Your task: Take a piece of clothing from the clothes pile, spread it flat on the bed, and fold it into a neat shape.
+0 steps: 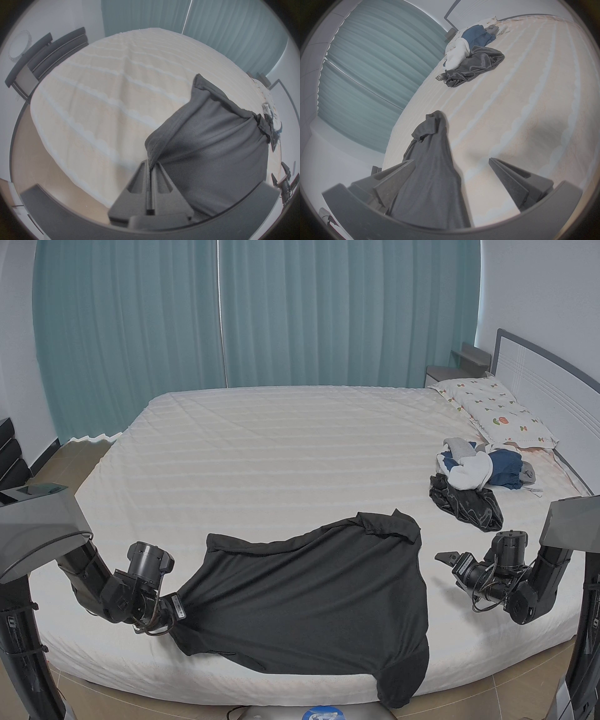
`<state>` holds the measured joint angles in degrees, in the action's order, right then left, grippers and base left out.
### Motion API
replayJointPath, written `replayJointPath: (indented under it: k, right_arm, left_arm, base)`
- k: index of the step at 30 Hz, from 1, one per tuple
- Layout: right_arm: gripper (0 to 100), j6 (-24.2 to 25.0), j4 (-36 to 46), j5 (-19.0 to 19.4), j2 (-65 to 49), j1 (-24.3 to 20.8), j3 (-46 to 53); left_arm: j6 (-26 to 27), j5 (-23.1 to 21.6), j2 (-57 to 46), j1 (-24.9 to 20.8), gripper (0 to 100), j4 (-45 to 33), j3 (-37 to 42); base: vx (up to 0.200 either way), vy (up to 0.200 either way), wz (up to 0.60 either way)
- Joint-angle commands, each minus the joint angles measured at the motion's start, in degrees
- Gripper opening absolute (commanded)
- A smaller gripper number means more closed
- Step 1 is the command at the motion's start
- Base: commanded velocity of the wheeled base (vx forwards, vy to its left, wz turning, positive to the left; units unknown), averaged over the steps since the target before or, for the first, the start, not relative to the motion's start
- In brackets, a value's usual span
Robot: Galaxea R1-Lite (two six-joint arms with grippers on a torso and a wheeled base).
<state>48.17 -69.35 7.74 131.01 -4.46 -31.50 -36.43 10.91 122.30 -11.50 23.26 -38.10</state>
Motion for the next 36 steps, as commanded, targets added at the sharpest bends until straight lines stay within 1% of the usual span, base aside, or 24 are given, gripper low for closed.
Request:
replayJointPath:
  k: [1,5,8,11,12,14,17,23,29,34,36]
  right_arm:
    - [100,0.00,-0.08,-0.01,1.18,-0.11,-0.14]
    - [100,0.00,-0.08,0.08,1.26,-0.28,-0.05]
    - [100,0.00,-0.08,0.08,1.35,-0.64,-0.05]
    - [100,0.00,-0.08,0.08,1.35,-0.81,-0.05]
    - [100,0.00,0.01,0.17,1.26,-1.25,-0.05]
    - [100,0.00,-0.08,0.17,1.26,-1.51,-0.05]
    - [100,0.00,0.01,0.17,1.97,-3.62,-0.49]
    - [100,0.09,0.89,-0.27,4.34,-7.40,-3.22]
    - [100,0.00,2.20,-0.45,6.36,-9.69,-6.56]
    - [100,0.00,6.42,-0.45,6.89,-11.27,-10.51]
    - [100,0.00,7.83,-0.45,7.06,-12.24,-11.92]
  left_arm:
    - [1.71,0.69,-1.36,2.97,0,-0.50,-0.22]
    - [4.17,0.69,-1.62,6.49,0,-1.02,-0.31]
    - [5.84,1.04,-1.62,8.16,0,-3.92,-0.66]
    - [6.37,2.10,-1.62,8.86,0,-5.95,-1.28]
    - [6.72,3.86,-1.71,9.65,0,-7.18,-2.07]
    - [7.16,4.56,-1.71,10.09,0,-7.53,-2.16]
    - [9.00,5.79,-1.45,11.85,0,-7.70,-2.25]
    - [10.67,7.90,-1.36,15.36,0,-8.58,-3.13]
    - [12.70,10.27,-0.83,18.53,0,-9.11,-3.92]
    - [13.13,11.15,0.05,20.55,0,-9.02,-5.15]
    - [13.13,10.97,0.05,20.55,0,-9.20,-5.23]
  base:
    - [0.000,0.000,0.00]
    - [0.000,0.000,0.00]
    - [0.000,0.000,0.00]
    - [0.000,0.000,0.00]
    - [0.000,0.000,0.00]
    - [0.000,0.000,0.00]
    - [0.000,0.000,0.00]
    - [0.000,0.000,0.00]
    - [0.000,0.000,0.00]
    - [0.000,0.000,0.00]
    - [0.000,0.000,0.00]
